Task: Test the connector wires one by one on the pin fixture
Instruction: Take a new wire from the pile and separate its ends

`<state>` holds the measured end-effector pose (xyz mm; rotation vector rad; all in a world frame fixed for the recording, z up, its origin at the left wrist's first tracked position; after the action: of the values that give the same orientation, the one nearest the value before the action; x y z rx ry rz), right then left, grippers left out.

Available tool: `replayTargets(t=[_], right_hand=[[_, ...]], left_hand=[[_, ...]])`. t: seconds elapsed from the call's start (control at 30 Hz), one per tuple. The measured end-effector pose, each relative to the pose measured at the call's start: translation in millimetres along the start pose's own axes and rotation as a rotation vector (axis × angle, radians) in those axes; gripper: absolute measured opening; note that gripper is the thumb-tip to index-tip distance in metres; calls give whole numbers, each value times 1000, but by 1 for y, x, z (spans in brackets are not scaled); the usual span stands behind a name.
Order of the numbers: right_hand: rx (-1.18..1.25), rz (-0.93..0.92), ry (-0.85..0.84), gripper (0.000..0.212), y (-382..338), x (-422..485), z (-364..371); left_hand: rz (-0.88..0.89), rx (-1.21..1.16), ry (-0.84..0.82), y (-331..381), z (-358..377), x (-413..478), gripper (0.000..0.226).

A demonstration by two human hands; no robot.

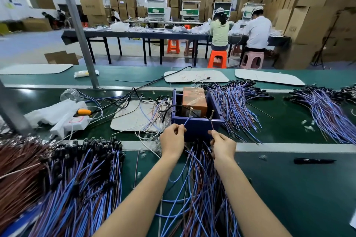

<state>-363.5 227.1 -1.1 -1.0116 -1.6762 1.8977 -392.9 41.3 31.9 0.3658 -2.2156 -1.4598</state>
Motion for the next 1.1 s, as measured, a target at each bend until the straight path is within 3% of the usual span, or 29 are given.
replayTargets(t=[0.43,1.1], right_hand=[[-1,-1,59,25,4,7,2],[-60,-216,63,22,5,2,6]], left_hand=[[-37,-17,-219,-7,22,1,18],[-54,-40,-246,-7,35,1,12]])
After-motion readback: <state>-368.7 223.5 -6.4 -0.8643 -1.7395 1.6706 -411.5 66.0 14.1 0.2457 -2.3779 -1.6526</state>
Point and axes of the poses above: each hand's wrist, its own x-axis towards the middle knuckle, its own z-axis out of the palm, y = z × x, the point moved 8 cm from there along x, towards the middle knuckle, and after that the axes turned 15 degrees about y, right-handed, at the moved point
